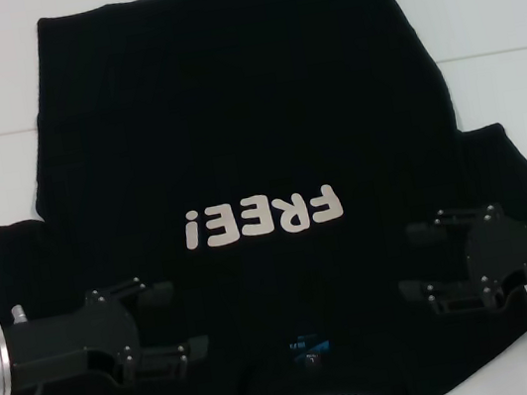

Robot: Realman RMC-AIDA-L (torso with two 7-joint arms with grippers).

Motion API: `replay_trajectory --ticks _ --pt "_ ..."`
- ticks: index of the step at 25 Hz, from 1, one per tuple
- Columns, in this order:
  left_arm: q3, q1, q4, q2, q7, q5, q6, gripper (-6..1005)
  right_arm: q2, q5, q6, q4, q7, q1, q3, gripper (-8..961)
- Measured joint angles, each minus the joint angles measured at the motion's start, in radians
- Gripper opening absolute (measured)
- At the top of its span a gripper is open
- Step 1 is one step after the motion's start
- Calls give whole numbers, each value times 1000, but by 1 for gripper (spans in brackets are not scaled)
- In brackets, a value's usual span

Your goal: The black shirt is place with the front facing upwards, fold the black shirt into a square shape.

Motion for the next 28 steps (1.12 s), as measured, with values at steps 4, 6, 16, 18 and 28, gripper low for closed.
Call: replay_trajectory --ticks 4,6,16,18,28 --pt "-1 0 0 0 -8 -1 0 931 0 0 0 0 0 0 0 765" --pt "-19 0 0 3 -51 -5 2 930 0 0 0 0 0 0 0 765" --pt "-113 -17 28 122 -773 -2 37 929 -3 1 0 -2 26 1 0 765" --pt "-113 -10 58 137 -892 17 39 928 -3 1 0 -2 27 2 0 765" --pt "-135 -23 103 168 -1245 202 5 926 -1 2 0 0 50 13 0 765"
